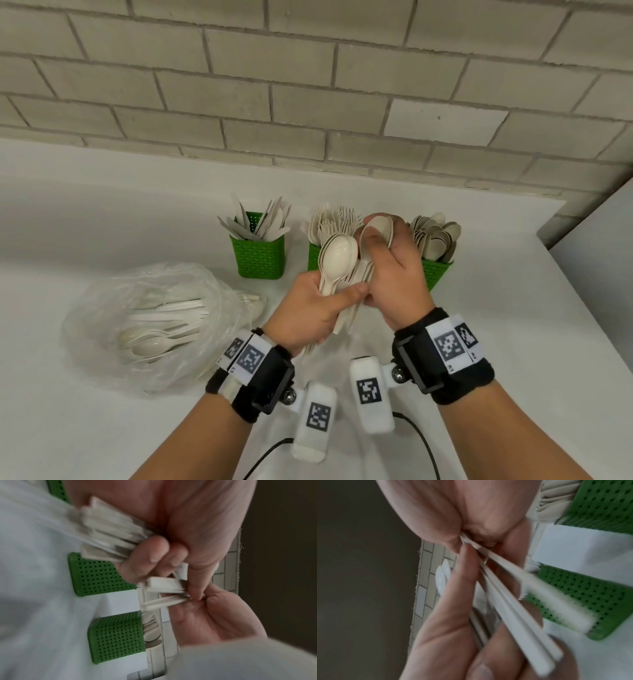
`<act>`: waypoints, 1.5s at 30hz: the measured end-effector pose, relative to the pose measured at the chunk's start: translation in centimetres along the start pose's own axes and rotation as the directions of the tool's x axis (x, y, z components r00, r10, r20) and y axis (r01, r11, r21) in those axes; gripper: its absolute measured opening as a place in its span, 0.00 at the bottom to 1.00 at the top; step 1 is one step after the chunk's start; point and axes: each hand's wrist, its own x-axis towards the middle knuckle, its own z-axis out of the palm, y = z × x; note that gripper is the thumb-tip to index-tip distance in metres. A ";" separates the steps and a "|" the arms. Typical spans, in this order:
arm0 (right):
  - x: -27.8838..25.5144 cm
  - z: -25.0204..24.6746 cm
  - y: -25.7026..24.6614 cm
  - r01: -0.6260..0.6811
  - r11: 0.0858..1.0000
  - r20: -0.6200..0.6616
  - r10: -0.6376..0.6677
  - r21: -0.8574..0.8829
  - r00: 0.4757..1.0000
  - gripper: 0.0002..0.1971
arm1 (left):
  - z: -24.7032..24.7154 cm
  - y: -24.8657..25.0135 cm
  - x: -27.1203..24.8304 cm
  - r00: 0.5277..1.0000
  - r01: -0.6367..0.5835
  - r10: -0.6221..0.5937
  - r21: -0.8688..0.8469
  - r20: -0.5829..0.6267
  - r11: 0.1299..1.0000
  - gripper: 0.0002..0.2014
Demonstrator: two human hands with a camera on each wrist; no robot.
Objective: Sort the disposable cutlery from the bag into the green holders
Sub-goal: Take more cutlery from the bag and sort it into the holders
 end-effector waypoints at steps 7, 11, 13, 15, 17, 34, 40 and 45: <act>0.6 -3.5 -0.3 0.161 0.950 0.172 -0.118 -0.266 0.978 0.10 | -0.7 -0.6 -0.2 0.998 0.037 -0.037 -0.009 0.051 0.999 0.11; 0.4 -4.7 -0.2 0.266 0.901 0.176 -0.217 -0.342 0.960 0.12 | -1.1 -1.5 -0.2 0.995 0.095 -0.097 -0.096 -0.017 0.991 0.20; 0.0 -5.2 1.1 0.337 0.823 0.199 -0.275 -0.456 0.941 0.14 | -1.7 -2.0 -0.3 0.986 0.113 -0.137 -0.229 -0.090 0.967 0.18; -0.6 -5.5 3.3 0.373 0.716 0.276 -0.255 -0.591 0.927 0.16 | -2.5 -2.4 -0.4 0.974 0.117 -0.175 -0.340 -0.143 0.933 0.18; -1.3 -5.7 4.8 0.354 0.675 0.314 -0.188 -0.648 0.931 0.18 | -3.1 -2.7 -0.4 0.970 0.105 -0.182 -0.395 -0.161 0.912 0.18; 3.3 -12.8 -0.3 0.345 0.590 0.092 -0.416 -0.730 0.905 0.19 | 0.3 1.1 2.0 0.995 0.095 -0.084 -0.416 0.044 0.904 0.16; 3.8 -12.7 3.2 0.118 0.298 0.076 -0.151 -0.947 0.986 0.20 | 0.7 1.3 1.5 0.993 0.106 -0.065 -0.469 0.103 0.877 0.17; 2.4 -9.1 0.9 0.100 0.573 0.008 -0.161 -0.814 0.987 0.18 | -0.1 0.7 1.2 0.979 0.078 0.035 -0.522 0.203 0.850 0.32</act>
